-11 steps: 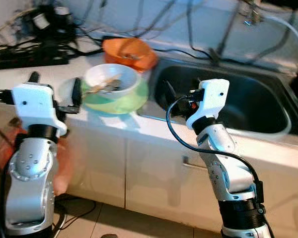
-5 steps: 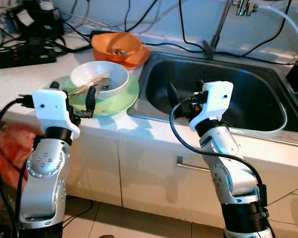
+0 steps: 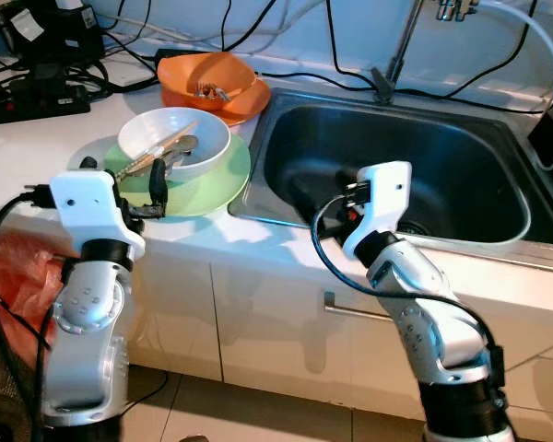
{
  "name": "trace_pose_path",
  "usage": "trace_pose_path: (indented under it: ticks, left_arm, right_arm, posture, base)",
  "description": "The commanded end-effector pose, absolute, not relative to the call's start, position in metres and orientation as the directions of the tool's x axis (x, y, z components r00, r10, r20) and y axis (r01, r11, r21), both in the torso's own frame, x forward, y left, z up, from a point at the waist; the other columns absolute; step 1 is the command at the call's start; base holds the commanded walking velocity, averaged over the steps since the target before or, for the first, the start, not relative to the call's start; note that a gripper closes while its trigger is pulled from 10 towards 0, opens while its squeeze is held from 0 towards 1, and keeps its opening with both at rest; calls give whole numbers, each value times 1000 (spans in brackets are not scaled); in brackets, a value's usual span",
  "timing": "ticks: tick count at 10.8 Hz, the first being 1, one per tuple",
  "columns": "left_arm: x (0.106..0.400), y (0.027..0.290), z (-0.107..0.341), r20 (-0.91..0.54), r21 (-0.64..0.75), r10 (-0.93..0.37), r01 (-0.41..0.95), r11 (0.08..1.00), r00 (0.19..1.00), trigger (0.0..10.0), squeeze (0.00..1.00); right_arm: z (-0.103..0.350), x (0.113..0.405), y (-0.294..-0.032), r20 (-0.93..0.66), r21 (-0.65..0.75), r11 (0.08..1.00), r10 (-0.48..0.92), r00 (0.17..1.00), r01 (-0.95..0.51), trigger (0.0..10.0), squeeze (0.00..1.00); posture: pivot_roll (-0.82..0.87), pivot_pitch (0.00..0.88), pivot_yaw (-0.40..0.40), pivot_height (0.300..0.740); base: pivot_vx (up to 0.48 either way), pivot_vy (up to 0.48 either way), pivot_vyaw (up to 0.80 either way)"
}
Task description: Kitchen organization
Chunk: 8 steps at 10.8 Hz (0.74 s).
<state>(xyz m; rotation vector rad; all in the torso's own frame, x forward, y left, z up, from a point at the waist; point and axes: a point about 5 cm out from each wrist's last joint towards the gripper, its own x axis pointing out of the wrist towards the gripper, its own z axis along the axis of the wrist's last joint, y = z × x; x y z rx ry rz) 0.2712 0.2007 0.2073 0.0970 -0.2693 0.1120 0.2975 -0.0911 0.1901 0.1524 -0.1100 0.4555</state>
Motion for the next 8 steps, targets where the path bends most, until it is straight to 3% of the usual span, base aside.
trace_pose_path:
  ticks: [1, 8]
  left_arm:
    - [270, 201, 218, 303, 79, 93, -122, 989, 948, 10000, 0]
    - [253, 218, 199, 235, 69, 163, -184, 980, 958, 10000, 0]
  right_arm:
    - [197, 295, -93, 168, 95, 896, 415, 894, -433, 10000, 0]
    - [196, 296, -92, 177, 87, 894, 421, 890, -440, 10000, 0]
  posture:
    - [108, 46, -66, 740]
    - [120, 51, -79, 740]
  base:
    - [0, 0, 0]
    - [0, 0, 0]
